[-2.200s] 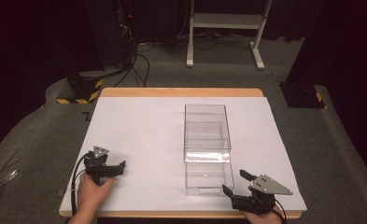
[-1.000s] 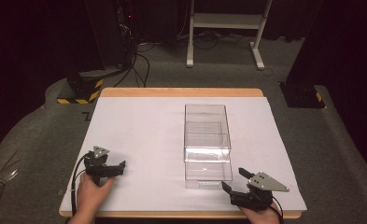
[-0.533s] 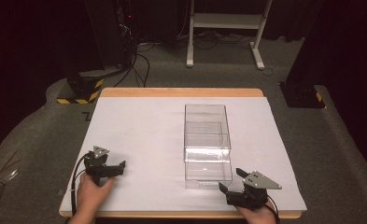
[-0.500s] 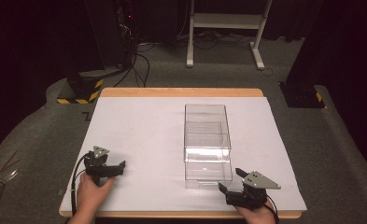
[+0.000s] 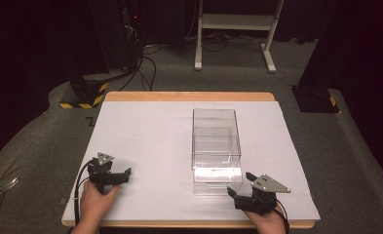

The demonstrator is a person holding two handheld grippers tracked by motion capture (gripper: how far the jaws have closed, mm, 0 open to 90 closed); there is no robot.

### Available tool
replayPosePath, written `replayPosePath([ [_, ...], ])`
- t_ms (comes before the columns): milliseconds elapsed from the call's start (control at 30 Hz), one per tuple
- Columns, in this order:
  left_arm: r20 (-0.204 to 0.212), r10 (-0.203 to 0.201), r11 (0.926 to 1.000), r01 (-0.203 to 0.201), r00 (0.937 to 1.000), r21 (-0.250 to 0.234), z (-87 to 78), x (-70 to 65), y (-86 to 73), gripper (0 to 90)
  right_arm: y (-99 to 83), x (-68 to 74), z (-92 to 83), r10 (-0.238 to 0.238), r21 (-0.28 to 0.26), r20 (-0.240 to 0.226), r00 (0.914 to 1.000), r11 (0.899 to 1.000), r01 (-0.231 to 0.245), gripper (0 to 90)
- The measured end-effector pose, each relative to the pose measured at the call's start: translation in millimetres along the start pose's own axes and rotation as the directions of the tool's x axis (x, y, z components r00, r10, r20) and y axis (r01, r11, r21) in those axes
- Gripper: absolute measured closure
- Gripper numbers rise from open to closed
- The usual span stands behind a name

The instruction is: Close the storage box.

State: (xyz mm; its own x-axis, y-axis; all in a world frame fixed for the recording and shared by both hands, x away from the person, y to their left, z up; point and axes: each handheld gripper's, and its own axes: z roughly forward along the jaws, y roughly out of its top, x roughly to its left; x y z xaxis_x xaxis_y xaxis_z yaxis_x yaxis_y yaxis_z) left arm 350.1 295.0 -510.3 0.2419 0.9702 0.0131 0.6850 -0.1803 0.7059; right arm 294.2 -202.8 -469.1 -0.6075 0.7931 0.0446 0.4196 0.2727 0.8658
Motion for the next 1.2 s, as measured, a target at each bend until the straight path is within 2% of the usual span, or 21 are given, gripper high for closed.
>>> replayPosePath([
  [300, 0.001, -0.002, 1.0000, 0.002, 1.0000, -0.002, 0.1, -0.1, -0.1, 0.5, 3.7, -2.3, 1.8, -0.007, 0.002, 0.013, 0.9999, 1.000, 0.007, 14.6],
  [567, 0.001, -0.002, 1.0000, 0.002, 1.0000, -0.002, 0.2, -0.1, -0.1, 0.5, -0.9, -5.5, -1.7, 0.018, 0.000, 0.028, 0.9995, 1.000, -0.018, 15.2],
  [1200, 0.001, -0.001, 1.0000, 0.001, 1.0000, 0.000, 0.0, -0.1, -0.1, 0.5, 10.0, -13.5, 10.3, 0.024, -0.016, 0.059, 0.9980, 1.000, -0.023, 15.6],
])
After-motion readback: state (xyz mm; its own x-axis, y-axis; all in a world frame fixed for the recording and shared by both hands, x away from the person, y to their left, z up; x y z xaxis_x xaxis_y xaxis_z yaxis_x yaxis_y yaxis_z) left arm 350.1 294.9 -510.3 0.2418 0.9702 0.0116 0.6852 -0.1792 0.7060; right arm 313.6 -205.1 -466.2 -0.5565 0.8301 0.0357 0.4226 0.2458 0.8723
